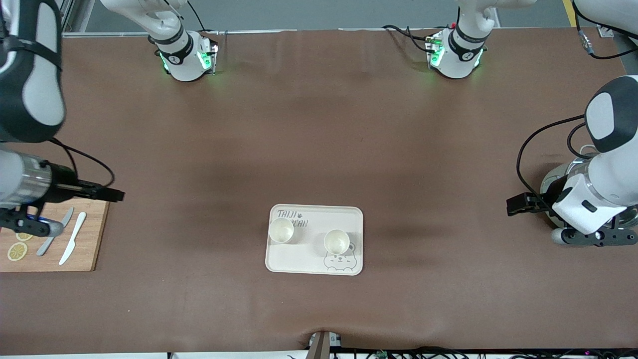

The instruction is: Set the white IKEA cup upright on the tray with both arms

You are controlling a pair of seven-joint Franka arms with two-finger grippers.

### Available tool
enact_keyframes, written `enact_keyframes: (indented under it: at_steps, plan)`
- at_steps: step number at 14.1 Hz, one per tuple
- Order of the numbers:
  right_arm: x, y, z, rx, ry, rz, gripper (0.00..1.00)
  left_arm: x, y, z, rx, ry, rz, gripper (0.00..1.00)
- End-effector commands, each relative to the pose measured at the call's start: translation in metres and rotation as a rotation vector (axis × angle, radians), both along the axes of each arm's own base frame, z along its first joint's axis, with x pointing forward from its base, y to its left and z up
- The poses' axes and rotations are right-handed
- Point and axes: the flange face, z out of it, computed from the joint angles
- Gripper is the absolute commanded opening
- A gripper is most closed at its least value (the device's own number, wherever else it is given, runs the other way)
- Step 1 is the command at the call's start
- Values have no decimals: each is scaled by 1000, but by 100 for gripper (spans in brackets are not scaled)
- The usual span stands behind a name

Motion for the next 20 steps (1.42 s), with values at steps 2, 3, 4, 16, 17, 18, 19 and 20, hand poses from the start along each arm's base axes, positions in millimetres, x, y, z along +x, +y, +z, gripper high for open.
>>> enact_keyframes:
  at_steps: [2,3,4,16,17,18,19,20]
  plan:
    - [-26,-19,33,-20,-18,91,100,-6,1,12,-20,-19,9,100]
    - [-35,-22,38,-18,-22,94,100,-6,2,13,-21,-21,9,100]
    - [-43,-24,45,-17,-30,91,100,-6,3,14,-22,-24,9,100]
    - [-121,-24,76,-43,-128,203,100,-9,20,31,-19,-55,-40,100]
    - [-117,-20,79,-54,-138,211,100,-8,19,31,-16,-59,-68,100]
    - [-114,-20,93,-60,-164,213,100,-8,21,30,-19,-58,-72,100]
    - [-104,-17,98,-65,-166,217,100,-8,24,31,-22,-59,-67,100]
    - [-101,-17,105,-68,-165,219,100,-7,24,29,-22,-58,-67,100]
